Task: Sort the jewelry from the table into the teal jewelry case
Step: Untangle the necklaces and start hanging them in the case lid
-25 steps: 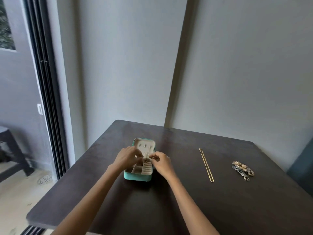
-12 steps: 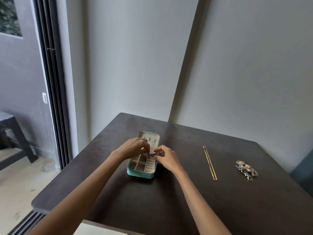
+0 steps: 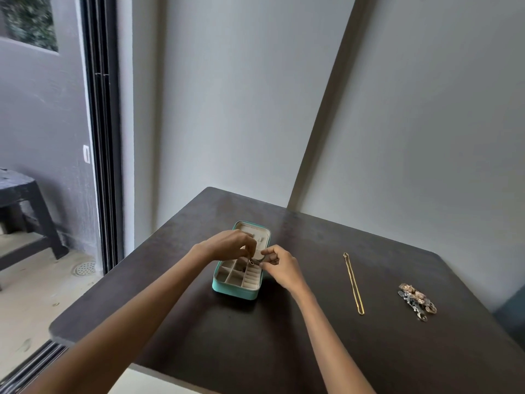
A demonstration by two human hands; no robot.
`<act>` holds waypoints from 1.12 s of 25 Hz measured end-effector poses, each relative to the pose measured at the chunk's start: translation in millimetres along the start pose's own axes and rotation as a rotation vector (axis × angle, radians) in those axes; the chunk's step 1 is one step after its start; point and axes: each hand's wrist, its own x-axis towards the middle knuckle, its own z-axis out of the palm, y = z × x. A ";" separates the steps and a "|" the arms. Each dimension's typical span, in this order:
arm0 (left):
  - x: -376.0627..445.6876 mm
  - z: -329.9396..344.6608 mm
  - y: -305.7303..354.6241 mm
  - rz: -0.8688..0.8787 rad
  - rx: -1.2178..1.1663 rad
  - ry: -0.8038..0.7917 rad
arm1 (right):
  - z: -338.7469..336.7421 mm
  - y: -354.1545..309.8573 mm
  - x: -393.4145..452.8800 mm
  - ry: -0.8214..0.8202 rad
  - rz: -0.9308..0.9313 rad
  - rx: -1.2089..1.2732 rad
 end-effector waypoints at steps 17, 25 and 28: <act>19.8 -39.7 15.0 -0.158 -1.384 0.466 | -16.2 -19.2 29.1 0.147 0.015 0.083; 18.5 -55.4 14.7 -0.102 -1.585 0.481 | -19.0 -27.6 56.5 -0.013 -0.168 -0.340; 17.0 -55.4 15.3 -0.070 -1.633 0.460 | -13.9 -27.6 63.1 -0.127 -0.228 -0.436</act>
